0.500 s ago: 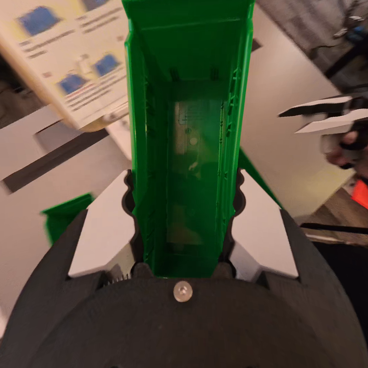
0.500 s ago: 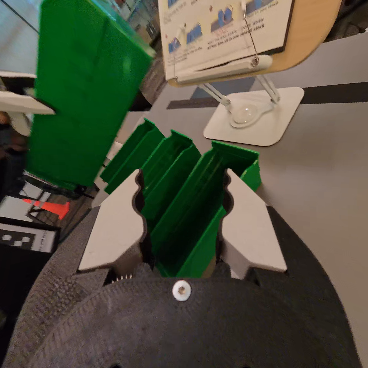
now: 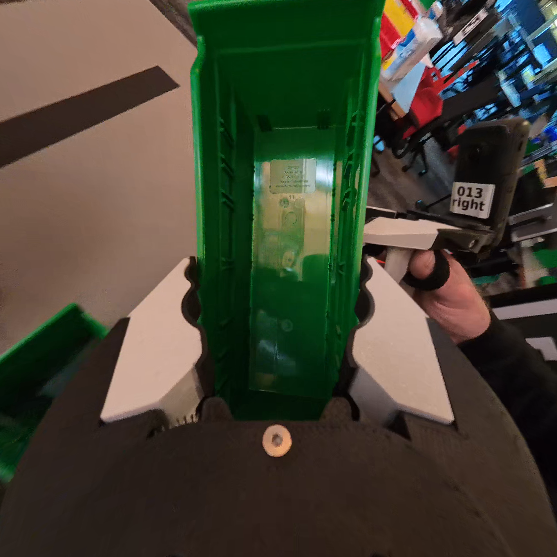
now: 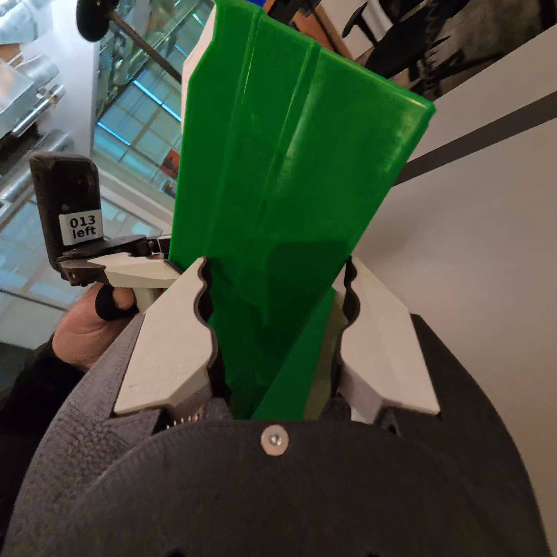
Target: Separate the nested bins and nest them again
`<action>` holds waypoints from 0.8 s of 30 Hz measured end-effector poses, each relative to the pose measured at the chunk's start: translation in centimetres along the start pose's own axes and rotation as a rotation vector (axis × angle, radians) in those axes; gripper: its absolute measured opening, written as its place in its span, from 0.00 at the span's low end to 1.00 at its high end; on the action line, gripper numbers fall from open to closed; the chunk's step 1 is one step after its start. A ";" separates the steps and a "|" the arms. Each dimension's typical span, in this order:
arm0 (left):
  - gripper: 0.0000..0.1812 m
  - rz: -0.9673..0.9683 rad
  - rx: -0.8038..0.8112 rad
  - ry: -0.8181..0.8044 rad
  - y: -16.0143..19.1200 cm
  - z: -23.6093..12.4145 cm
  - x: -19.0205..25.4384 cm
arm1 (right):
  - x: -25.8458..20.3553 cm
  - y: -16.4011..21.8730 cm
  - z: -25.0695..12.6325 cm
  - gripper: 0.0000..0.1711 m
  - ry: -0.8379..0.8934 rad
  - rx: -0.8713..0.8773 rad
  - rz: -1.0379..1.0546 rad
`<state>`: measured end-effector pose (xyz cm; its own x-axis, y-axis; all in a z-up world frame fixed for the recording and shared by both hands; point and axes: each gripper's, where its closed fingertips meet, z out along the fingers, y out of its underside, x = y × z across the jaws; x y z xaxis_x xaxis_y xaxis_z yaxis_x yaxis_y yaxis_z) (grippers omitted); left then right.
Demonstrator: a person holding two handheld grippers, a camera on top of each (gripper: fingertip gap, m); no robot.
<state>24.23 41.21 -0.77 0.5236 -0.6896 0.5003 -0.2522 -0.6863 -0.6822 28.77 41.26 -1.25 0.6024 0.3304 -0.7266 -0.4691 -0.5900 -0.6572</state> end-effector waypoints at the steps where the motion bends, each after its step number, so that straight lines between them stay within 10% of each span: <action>1: 0.58 -0.020 0.004 0.020 0.0 1.1 0.3 | 0.9 -0.4 -0.6 0.51 0.020 0.003 -0.001; 11: 0.61 -0.220 -0.144 0.010 6.0 10.0 -1.7 | 11.0 3.2 -1.4 0.48 0.064 -0.072 0.172; 24: 0.59 -0.260 -0.185 0.063 8.9 11.4 0.2 | 16.3 5.7 -3.1 0.40 0.108 -0.097 0.306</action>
<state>31.33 37.57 -12.83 0.5395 -0.4949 0.6812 -0.2632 -0.8676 -0.4219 37.94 40.97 -16.26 0.5109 0.0504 -0.8582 -0.5779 -0.7189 -0.3863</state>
